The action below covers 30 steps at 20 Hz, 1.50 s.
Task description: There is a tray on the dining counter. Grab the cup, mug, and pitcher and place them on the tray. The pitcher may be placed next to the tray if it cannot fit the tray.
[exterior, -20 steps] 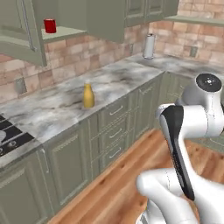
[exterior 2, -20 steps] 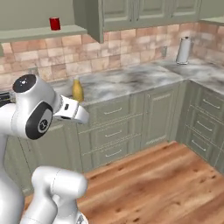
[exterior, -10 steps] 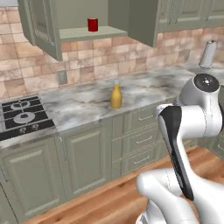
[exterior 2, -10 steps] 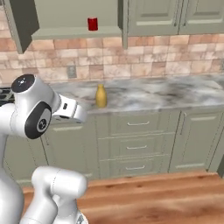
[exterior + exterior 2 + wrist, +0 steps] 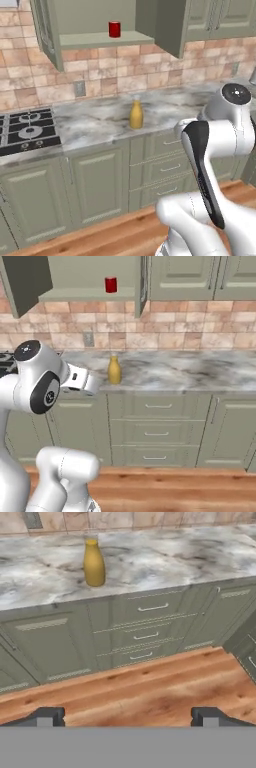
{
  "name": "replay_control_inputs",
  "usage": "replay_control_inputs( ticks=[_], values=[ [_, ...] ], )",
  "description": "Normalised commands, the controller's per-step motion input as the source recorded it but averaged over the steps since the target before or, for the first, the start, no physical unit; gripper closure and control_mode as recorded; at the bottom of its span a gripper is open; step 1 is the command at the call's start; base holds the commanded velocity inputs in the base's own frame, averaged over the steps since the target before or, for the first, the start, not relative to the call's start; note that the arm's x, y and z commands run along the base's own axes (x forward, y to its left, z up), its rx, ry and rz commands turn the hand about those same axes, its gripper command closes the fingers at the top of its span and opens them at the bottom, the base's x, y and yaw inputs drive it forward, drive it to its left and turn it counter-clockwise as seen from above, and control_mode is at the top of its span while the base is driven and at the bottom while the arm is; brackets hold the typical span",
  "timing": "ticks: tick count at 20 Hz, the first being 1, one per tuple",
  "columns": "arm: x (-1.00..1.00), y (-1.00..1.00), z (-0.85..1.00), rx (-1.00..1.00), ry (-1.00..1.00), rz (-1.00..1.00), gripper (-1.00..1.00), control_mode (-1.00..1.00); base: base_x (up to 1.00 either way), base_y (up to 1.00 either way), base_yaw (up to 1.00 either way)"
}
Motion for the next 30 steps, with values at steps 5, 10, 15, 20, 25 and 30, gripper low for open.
replay_control_inputs(
  ticks=[5,10,15,20,25,30],
  values=[
    [0.00,0.00,0.00,0.00,0.00,0.00,-1.00,1.00,0.83,0.19,0.13],
    [0.00,0.00,0.00,0.00,0.00,0.00,-1.00,1.00,0.54,0.04,0.29],
    [0.00,0.00,0.00,0.00,0.00,0.00,-1.00,1.00,0.54,0.01,0.30],
    [0.00,0.00,0.00,0.00,0.00,0.00,-1.00,1.00,0.54,0.01,0.11],
    [0.00,0.00,0.00,0.00,0.00,0.00,-1.00,1.00,0.51,0.00,-0.12],
    [0.00,0.00,0.00,0.00,0.00,0.00,-1.00,1.00,0.40,0.00,-0.21]
  ],
)
